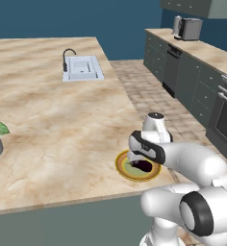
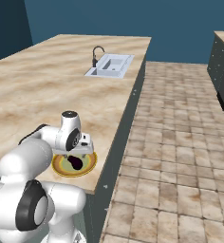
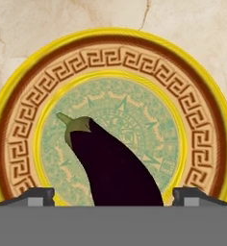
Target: Pick the eggplant from the microwave and place it on plate located on the counter.
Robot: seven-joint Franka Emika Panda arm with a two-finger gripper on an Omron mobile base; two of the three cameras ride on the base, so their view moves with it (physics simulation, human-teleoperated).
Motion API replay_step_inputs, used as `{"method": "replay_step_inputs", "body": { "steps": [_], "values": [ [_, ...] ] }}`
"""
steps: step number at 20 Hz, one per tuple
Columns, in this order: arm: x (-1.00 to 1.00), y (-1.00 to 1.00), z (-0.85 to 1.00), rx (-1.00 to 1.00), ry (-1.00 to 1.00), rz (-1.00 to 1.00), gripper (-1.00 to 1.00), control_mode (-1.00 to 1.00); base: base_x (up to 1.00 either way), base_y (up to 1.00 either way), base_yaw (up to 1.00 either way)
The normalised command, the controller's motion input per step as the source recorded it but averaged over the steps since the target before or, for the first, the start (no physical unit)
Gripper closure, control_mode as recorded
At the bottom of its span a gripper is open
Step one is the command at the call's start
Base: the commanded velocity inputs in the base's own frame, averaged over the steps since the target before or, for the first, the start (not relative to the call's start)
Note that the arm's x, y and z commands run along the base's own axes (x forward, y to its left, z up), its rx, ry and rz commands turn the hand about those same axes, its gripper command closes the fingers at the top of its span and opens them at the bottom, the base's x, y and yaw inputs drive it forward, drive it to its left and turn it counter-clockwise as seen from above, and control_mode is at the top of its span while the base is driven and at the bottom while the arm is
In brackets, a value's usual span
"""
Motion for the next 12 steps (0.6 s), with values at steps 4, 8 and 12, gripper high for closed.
{"method": "replay_step_inputs", "body": {
  "steps": [4, 8, 12],
  "values": [
    [-0.23, -0.01, 0.46, 0.00, -0.13, 0.00, -1.00, -1.00, 0.00, 0.00, 0.00],
    [-0.40, 0.00, 1.00, 0.03, -0.31, 0.00, -1.00, -1.00, 0.00, 0.00, 0.00],
    [-0.70, 0.00, 1.00, 0.04, -0.29, 0.00, -1.00, -1.00, 0.00, 0.00, 0.00]
  ]
}}
